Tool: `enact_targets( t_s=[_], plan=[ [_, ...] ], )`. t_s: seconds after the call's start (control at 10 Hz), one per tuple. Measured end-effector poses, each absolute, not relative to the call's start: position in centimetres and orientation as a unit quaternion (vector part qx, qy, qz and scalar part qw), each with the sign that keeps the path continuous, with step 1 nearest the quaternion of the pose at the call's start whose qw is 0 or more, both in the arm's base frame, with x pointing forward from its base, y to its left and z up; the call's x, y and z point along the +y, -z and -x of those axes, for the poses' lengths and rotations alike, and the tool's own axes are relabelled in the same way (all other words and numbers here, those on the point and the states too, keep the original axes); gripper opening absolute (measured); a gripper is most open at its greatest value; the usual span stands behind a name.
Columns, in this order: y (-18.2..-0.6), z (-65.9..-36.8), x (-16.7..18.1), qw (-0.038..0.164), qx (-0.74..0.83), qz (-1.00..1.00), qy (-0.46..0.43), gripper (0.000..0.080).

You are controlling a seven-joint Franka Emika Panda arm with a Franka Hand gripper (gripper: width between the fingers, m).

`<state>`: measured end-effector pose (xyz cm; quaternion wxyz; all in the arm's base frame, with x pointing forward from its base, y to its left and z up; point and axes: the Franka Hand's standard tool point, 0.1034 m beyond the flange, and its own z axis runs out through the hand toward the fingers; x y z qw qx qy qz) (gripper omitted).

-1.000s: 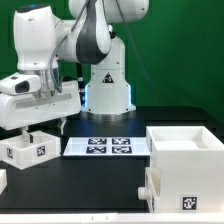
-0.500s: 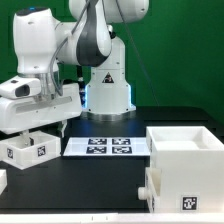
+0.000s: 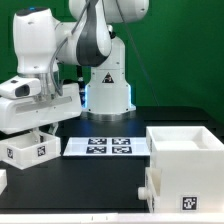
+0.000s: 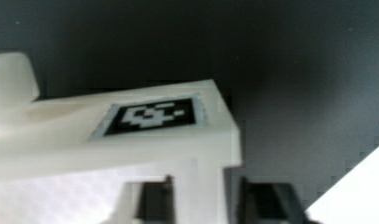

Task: Assemble drawer

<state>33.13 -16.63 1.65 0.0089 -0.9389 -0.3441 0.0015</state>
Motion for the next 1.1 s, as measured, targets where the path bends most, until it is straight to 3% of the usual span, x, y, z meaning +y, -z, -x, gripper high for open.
enact_targets(
  t_s=[0.2,0.5,0.6,1.1],
  plan=[
    [-2.2,-33.9,-16.2,0.013,-0.395,0.919,-0.002,0.0037],
    [-5.2,-37.2,-13.8,0.044,-0.48,0.876,-0.015,0.0037],
    [-5.8,-37.6,-13.1,0.04,-0.499,0.866,-0.01,0.0037],
    [-5.4,-37.8,-13.0,0.038,-0.541,0.84,0.001,0.0038]
  ],
)
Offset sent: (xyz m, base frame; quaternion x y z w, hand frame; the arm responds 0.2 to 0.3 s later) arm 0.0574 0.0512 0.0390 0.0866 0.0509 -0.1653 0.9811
